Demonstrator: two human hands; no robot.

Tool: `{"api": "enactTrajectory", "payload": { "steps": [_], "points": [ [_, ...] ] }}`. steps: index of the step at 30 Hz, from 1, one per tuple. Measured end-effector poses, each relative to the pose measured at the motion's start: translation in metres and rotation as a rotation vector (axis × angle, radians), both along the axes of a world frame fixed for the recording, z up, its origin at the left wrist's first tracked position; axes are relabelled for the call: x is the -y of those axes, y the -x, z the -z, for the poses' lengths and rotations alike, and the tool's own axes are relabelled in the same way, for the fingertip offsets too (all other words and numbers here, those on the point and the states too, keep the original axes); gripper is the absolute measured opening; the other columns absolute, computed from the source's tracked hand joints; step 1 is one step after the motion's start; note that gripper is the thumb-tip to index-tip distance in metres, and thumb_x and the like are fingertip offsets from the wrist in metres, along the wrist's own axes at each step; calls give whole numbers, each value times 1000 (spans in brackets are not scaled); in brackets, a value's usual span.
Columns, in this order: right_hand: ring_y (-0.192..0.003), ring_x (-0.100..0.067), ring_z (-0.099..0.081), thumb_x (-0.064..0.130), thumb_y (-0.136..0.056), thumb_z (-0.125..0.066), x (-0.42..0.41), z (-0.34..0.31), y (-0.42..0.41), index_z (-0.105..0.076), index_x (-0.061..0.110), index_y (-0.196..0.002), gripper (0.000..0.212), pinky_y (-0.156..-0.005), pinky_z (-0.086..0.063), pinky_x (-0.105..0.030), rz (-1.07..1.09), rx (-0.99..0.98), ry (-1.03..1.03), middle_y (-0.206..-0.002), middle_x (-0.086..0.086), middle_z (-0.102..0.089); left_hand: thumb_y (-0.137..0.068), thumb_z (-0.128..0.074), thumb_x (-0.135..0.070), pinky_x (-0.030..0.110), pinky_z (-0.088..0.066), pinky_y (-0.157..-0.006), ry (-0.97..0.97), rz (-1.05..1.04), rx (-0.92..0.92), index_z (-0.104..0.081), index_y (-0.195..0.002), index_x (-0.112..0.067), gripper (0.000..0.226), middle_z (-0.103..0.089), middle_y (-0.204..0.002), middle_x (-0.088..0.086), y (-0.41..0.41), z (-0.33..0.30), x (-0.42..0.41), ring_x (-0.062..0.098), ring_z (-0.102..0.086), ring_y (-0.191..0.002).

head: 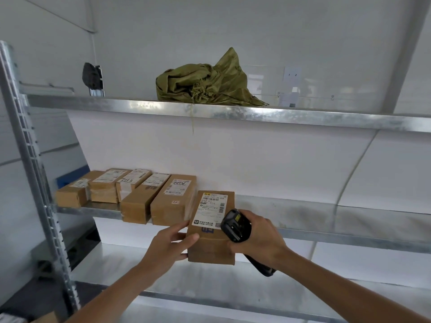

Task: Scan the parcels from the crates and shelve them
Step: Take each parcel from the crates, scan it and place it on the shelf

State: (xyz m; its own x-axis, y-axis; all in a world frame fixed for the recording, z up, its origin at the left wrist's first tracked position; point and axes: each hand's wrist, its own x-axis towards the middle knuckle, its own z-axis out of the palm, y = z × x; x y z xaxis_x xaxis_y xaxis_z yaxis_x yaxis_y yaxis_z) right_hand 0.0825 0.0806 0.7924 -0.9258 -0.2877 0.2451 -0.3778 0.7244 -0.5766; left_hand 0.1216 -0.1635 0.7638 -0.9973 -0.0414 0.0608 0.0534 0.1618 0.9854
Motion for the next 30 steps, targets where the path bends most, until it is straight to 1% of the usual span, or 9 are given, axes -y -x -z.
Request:
{"api": "enactTrajectory", "payload": {
  "steps": [3,7,12,14,16,19,21,25,30],
  "points": [
    [-89,-1,-66,51,-54,-75,1,6,32,-57,46,-118,67,-77,-60,-27,-5,17,13,-101,24,-70,-77,-76,-45,42,-58,-87,-10,-5,13,-58,-133,-36,59,-70,-121,-9,27,5,1,21,-68,-112],
    [-85,1,-66,46,-58,-78,-1,17,75,-59,42,-117,63,-75,-59,-26,-19,48,14,-98,23,-70,-65,-83,-63,45,-56,-91,-42,7,5,-57,-135,-37,79,-69,-124,-13,62,10,-1,18,-67,-115],
    [-85,0,-65,44,-60,-80,-5,24,120,-58,44,-115,59,-72,-55,-24,-33,59,6,-96,23,-68,-87,-67,-34,54,-45,-104,-10,7,7,-47,-134,-42,52,-57,-130,-20,99,13,-15,11,-58,-117],
    [-83,0,-65,44,-58,-79,-5,22,136,-59,45,-110,57,-71,-57,-27,-40,63,16,-93,22,-69,-96,-61,-25,48,-43,-105,5,4,-18,-45,-134,-42,45,-54,-127,-26,113,14,-17,4,-58,-110],
    [-81,0,-66,43,-57,-80,-3,21,149,-60,44,-111,57,-71,-58,-27,-49,73,28,-92,22,-70,-100,-56,-18,35,-42,-103,14,-14,-45,-46,-129,-40,38,-54,-122,-27,123,15,-20,0,-58,-104],
    [-82,0,-66,44,-57,-81,3,21,164,-62,41,-112,58,-74,-59,-29,-55,83,43,-94,21,-71,-102,-52,-18,13,-56,-80,121,-70,-93,-50,-121,-39,28,-55,-116,-24,135,13,-21,1,-57,-101],
    [-85,0,-67,46,-55,-80,6,20,173,-63,40,-115,63,-77,-60,-31,-59,86,51,-98,20,-72,-103,-52,-26,18,-59,-72,230,-109,-119,-51,-114,-46,22,-57,-117,-24,143,14,-19,5,-59,-106],
    [-88,-2,-68,44,-55,-81,9,19,187,-64,38,-117,64,-81,-61,-34,-69,94,50,-101,17,-73,-101,-53,-42,46,-55,-99,312,-130,-120,-54,-115,-54,19,-58,-128,-23,157,18,-10,13,-54,-125],
    [-88,-5,-67,44,-59,-86,10,16,199,-61,40,-119,65,-81,-60,-34,-75,105,23,-100,15,-71,-100,-55,-38,49,-55,-99,342,-182,-128,-54,-113,-48,16,-54,-119,-27,167,15,-13,15,-53,-123]
  ]
}}
